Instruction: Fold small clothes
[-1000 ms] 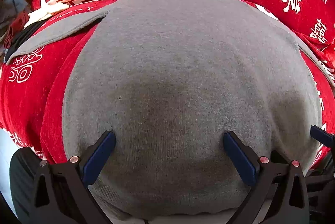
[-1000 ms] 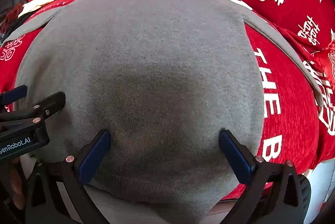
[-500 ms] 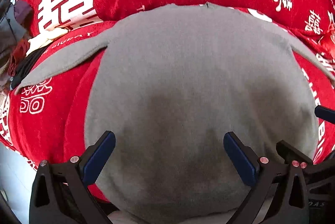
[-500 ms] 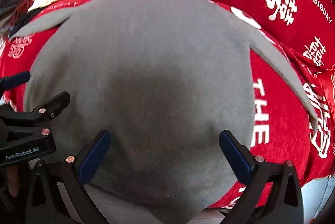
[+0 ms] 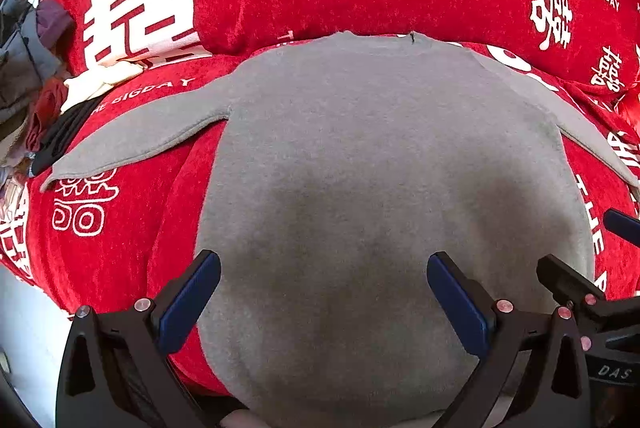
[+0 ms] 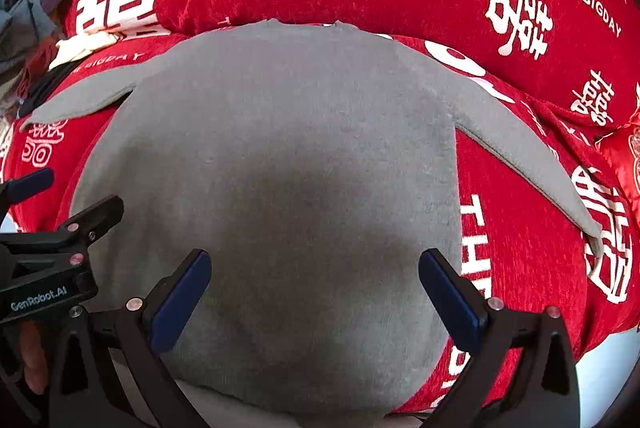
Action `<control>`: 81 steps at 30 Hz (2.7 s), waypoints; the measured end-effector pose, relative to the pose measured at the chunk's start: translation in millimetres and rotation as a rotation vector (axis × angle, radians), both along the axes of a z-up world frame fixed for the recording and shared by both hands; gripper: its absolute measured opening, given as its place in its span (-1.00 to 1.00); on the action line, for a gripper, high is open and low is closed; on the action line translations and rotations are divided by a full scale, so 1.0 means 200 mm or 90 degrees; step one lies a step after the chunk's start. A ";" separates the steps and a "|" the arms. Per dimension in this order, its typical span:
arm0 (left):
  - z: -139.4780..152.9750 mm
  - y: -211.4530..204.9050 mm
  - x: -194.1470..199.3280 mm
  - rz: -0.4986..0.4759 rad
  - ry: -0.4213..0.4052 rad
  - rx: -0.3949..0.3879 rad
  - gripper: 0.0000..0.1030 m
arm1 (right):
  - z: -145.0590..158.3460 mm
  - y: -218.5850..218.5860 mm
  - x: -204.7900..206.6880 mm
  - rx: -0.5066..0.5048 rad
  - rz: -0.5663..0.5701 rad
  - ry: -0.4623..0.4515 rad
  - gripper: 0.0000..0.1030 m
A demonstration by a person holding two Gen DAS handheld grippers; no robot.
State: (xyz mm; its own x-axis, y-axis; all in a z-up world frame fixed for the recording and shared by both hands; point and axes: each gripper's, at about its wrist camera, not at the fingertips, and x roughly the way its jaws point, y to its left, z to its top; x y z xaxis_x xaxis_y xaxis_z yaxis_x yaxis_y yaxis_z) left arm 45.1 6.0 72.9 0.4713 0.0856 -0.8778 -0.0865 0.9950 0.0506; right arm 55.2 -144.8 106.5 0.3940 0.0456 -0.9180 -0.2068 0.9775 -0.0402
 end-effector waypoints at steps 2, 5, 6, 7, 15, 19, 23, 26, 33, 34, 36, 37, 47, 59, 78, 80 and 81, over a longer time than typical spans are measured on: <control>-0.01 -0.02 0.03 -0.002 0.009 0.005 1.00 | 0.00 -0.01 0.02 0.004 -0.005 0.001 1.00; -0.02 -0.05 0.08 -0.008 0.024 0.001 1.00 | -0.01 -0.02 0.06 0.004 -0.005 0.004 1.00; -0.02 -0.05 0.10 -0.006 0.029 0.003 1.00 | -0.01 -0.02 0.07 0.000 -0.006 0.004 1.00; -0.03 -0.06 0.11 -0.005 0.031 0.006 1.00 | -0.01 -0.02 0.08 -0.003 -0.007 0.005 1.00; -0.07 -0.08 0.27 0.003 0.064 -0.004 1.00 | -0.05 -0.07 0.20 0.002 -0.023 0.009 1.00; -0.10 -0.13 0.35 0.003 0.079 -0.004 1.00 | -0.05 -0.10 0.25 0.009 -0.034 0.010 1.00; -0.12 -0.19 0.42 0.001 0.092 -0.003 1.00 | -0.07 -0.16 0.31 0.016 -0.051 0.011 1.00; -0.13 -0.25 0.49 -0.005 0.103 -0.007 1.00 | -0.07 -0.25 0.35 0.024 -0.078 0.008 1.00; -0.12 -0.48 0.66 -0.044 0.107 -0.002 1.00 | -0.11 -0.67 0.42 0.055 -0.215 0.014 1.00; -0.12 -0.53 0.69 -0.051 0.108 -0.001 1.00 | -0.12 -0.75 0.43 0.056 -0.234 0.013 1.00; -0.11 -0.60 0.74 -0.064 0.108 0.002 1.00 | -0.12 -0.89 0.43 0.058 -0.275 0.006 1.00; -0.11 -0.65 0.76 -0.072 0.108 0.004 1.00 | -0.12 -0.94 0.44 0.061 -0.294 0.005 1.00; -0.13 -0.94 0.98 -0.113 0.117 0.013 1.00 | -0.21 -1.58 0.40 0.104 -0.522 0.001 1.00; -0.28 -1.04 1.23 -0.069 0.162 0.008 1.00 | -0.34 -2.03 0.52 0.165 -0.596 -0.017 0.99; -0.36 -1.01 1.55 -0.020 0.198 -0.043 1.00 | -0.15 -2.07 0.53 0.146 -0.564 -0.140 -0.88; -0.36 -1.05 1.54 -0.031 0.190 -0.023 1.00 | -0.18 -2.09 0.54 0.151 -0.572 -0.127 -0.88; -0.35 -1.09 1.53 -0.044 0.186 -0.020 1.00 | -0.18 -2.10 0.53 0.159 -0.576 -0.127 -0.88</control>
